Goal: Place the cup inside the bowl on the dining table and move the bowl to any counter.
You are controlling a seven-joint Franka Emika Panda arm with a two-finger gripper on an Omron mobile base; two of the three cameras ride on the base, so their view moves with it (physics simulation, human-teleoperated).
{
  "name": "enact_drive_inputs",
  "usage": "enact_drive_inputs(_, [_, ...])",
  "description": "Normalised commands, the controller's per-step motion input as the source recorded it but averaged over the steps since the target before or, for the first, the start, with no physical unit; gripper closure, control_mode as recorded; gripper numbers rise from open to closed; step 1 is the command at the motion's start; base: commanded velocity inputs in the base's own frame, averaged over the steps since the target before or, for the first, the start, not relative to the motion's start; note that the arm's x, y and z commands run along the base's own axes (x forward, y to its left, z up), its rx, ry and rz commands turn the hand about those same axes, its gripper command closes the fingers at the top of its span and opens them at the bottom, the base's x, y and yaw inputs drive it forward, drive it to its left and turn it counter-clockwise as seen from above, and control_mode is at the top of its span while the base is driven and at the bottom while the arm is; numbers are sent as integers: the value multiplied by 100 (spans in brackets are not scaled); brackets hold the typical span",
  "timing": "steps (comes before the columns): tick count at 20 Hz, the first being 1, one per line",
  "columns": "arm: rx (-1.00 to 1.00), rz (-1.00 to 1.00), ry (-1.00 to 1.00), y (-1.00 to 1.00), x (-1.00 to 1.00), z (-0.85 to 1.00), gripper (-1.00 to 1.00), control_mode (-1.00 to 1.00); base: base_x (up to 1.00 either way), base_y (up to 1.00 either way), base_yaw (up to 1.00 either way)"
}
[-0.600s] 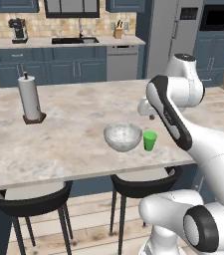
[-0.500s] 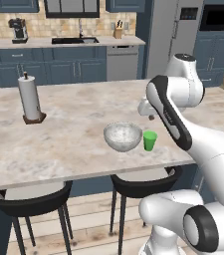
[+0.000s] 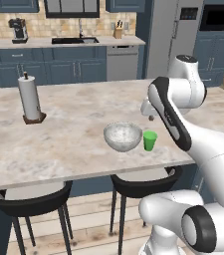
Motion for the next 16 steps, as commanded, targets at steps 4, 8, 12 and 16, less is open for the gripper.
enact_drive_inputs(4, [0,0,0,-16,23,-1,-100,-100,0,0,0])
enact_drive_inputs(8, [0,0,0,-9,30,-1,-100,-100,0,0,0])
enact_drive_inputs(12, [0,1,0,-20,25,0,-100,-100,0,0,0])
enact_drive_inputs(16, [0,1,0,-27,19,0,-100,-100,0,0,0])
